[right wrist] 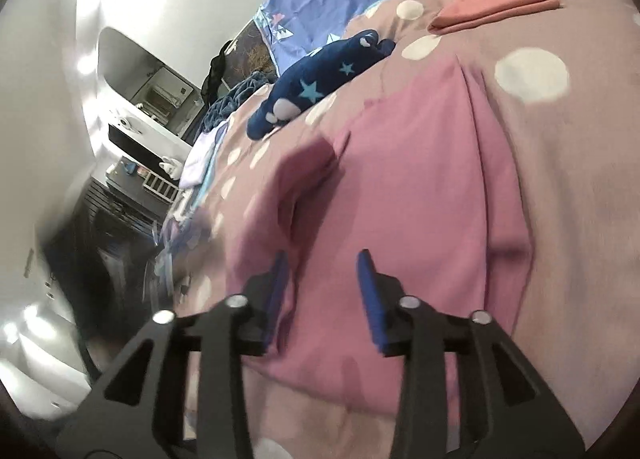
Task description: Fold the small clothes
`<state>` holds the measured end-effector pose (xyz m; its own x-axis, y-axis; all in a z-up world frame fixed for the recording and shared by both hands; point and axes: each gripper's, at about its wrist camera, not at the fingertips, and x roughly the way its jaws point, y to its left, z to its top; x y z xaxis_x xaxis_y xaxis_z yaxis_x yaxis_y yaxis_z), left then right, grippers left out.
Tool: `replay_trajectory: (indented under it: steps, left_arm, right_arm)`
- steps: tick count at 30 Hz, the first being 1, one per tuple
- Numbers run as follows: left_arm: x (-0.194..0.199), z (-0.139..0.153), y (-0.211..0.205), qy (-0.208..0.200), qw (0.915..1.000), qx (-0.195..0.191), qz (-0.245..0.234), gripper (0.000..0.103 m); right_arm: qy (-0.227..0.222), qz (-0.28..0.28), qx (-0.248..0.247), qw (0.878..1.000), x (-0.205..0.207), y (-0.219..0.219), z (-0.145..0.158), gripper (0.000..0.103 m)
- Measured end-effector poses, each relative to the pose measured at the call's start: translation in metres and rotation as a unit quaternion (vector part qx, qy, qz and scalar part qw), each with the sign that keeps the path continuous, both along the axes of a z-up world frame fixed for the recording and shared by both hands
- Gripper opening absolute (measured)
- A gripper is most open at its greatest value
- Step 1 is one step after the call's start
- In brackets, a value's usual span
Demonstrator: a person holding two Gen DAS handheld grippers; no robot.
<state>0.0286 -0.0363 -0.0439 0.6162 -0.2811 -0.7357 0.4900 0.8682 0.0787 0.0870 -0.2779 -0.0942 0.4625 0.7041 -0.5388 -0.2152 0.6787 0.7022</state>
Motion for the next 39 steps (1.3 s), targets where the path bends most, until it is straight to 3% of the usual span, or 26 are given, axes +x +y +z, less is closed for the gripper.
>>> replay_trajectory:
  steps: [1, 2, 5, 8, 12, 14, 16, 17, 18, 19, 21, 24, 26, 29, 33, 39]
  left_arm:
    - [-0.010, -0.007, -0.003, 0.007, 0.9999, 0.006, -0.010, 0.054]
    - [-0.020, -0.015, -0.007, 0.013, 0.9996, 0.015, -0.022, 0.054]
    - [-0.038, -0.041, -0.026, 0.015, 0.9974, 0.054, -0.046, 0.054]
    - [-0.039, -0.058, -0.035, 0.001, 0.9948, 0.094, -0.037, 0.054]
    - [-0.039, -0.059, -0.033, -0.011, 0.9942, 0.097, -0.045, 0.054]
    - [-0.040, -0.060, -0.031, -0.013, 0.9942, 0.095, -0.049, 0.054]
    - [-0.040, -0.061, -0.026, -0.011, 0.9951, 0.085, -0.049, 0.048]
    - [-0.039, -0.061, -0.024, -0.010, 0.9956, 0.080, -0.049, 0.030]
    - [-0.039, -0.061, -0.021, -0.007, 0.9961, 0.074, -0.047, 0.018]
    - [-0.040, -0.061, -0.020, -0.004, 0.9966, 0.069, -0.044, 0.010]
    - [-0.040, -0.053, -0.011, 0.006, 0.9984, 0.031, -0.047, 0.009]
    - [-0.043, -0.032, -0.001, 0.014, 0.9972, -0.043, -0.059, 0.009]
    - [-0.045, -0.013, -0.001, 0.007, 0.9946, -0.078, -0.068, 0.009]
    - [-0.049, 0.006, -0.009, 0.001, 0.9888, -0.121, -0.088, 0.009]
    - [-0.054, 0.019, -0.035, -0.008, 0.9823, -0.145, -0.119, 0.009]
    - [-0.046, 0.015, -0.081, 0.003, 0.9772, -0.146, -0.154, 0.009]
  right_arm:
    - [0.016, 0.016, 0.016, 1.000, 0.020, 0.003, 0.002, 0.067]
    - [0.029, 0.028, 0.025, 0.999, 0.034, 0.006, 0.003, 0.070]
    - [0.093, 0.068, 0.055, 0.992, 0.082, 0.029, -0.006, 0.073]
    - [0.160, 0.072, 0.047, 0.983, 0.114, 0.057, -0.026, 0.074]
    - [0.179, 0.083, 0.027, 0.980, 0.134, 0.081, -0.042, 0.075]
    - [0.174, 0.090, 0.014, 0.981, 0.143, 0.093, -0.041, 0.073]
    - [0.167, 0.084, -0.010, 0.982, 0.149, 0.101, -0.039, 0.053]
    - [0.163, 0.076, -0.026, 0.983, 0.152, 0.104, -0.039, 0.024]
    - [0.163, 0.071, -0.035, 0.983, 0.155, 0.106, -0.041, 0.007]
    - [0.163, 0.066, -0.043, 0.984, 0.157, 0.108, -0.042, 0.007]
    - [0.143, 0.065, -0.048, 0.986, 0.157, 0.110, -0.036, 0.007]
    - [0.071, 0.086, -0.098, 0.989, 0.149, 0.115, -0.005, 0.007]
    - [0.019, 0.099, -0.138, 0.985, 0.142, 0.118, 0.022, 0.007]
    - [-0.026, 0.099, -0.171, 0.980, 0.134, 0.108, 0.057, 0.007]
    - [-0.055, 0.086, -0.212, 0.972, 0.132, 0.087, 0.082, 0.007]
    - [-0.052, 0.056, -0.227, 0.971, 0.131, 0.042, 0.080, 0.007]
